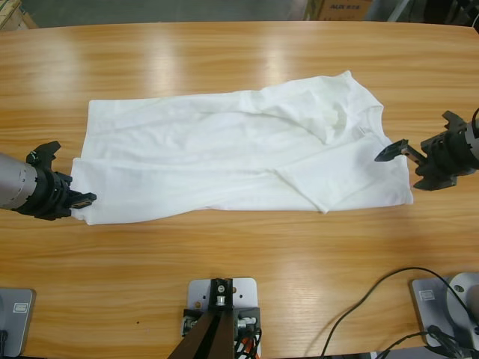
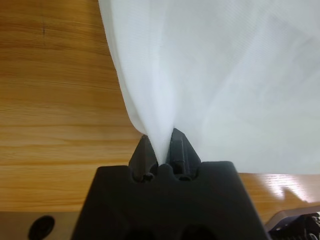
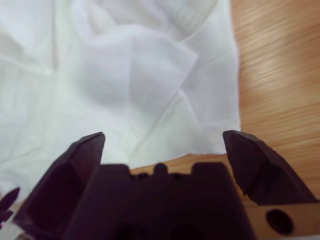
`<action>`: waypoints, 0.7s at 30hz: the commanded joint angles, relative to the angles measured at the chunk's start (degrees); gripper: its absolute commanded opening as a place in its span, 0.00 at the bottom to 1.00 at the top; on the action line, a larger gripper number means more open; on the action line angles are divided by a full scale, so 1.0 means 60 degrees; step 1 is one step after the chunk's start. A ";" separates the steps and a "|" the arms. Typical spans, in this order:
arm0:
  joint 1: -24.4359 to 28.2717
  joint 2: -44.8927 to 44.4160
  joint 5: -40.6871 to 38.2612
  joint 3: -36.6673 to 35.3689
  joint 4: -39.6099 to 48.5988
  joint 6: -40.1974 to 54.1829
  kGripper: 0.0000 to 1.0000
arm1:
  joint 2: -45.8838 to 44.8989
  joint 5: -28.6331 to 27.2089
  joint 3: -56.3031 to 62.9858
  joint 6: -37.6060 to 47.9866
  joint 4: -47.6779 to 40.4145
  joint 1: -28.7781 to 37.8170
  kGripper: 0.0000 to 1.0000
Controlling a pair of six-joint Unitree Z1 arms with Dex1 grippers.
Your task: Fold clothes
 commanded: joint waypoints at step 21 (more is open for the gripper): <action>-0.0118 0.0036 0.0041 0.0262 0.0040 0.0107 0.00 | 0.1471 0.0172 0.0858 0.0476 -0.1570 -0.0042 0.70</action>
